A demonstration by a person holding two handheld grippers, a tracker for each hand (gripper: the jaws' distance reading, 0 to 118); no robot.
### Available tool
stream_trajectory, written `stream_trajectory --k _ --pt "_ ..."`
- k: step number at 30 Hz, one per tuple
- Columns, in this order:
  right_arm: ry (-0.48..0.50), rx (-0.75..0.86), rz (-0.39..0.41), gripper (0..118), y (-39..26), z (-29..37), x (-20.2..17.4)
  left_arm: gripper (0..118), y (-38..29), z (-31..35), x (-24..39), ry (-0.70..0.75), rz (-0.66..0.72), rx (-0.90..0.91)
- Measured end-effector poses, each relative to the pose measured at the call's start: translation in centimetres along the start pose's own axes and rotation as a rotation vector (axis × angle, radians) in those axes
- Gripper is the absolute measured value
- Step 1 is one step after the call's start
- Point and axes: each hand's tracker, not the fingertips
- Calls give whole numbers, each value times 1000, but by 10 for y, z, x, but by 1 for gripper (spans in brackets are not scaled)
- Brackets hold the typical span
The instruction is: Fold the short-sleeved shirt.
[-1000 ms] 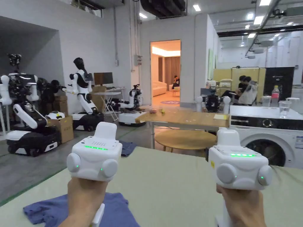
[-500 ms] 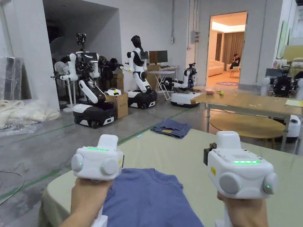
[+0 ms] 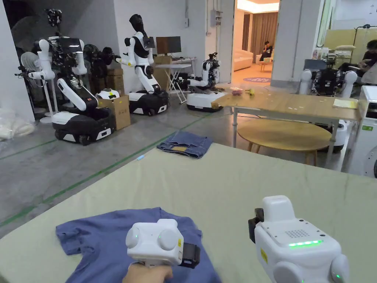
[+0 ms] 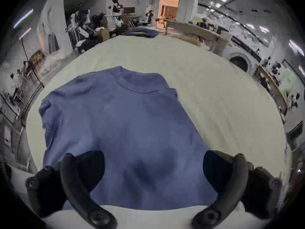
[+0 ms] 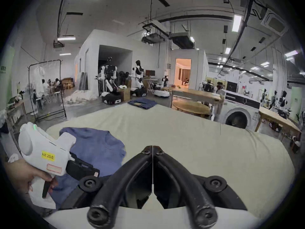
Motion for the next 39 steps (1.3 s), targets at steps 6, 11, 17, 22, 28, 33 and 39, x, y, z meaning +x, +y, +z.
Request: stream_trajectory --k 6,11,17,22,28,33,39 --pt "-24 -48 -68 0 -21 -22 28 116 -28 -59 14 -64 -4 -197" --pt "-48 -54 -117 0 -29 -14 47 39 -41 -37 8 -12 -101 -55" --pt "-88 -24 -166 0 -21 26 78 0 -37 -7 18 55 -126 29" --pt "-194 17 -158 0 -6 83 122 0 -8 62 112 -171 -181 173" --pt "-389 74 -142 0 12 178 194 0 -6 148 284 -458 -367 292" --pt "-563 97 -171 0 6 257 265 0 -40 200 411 -656 -542 331" --pt "-695 64 -216 0 -32 316 325 0 -111 150 489 -578 -716 182"
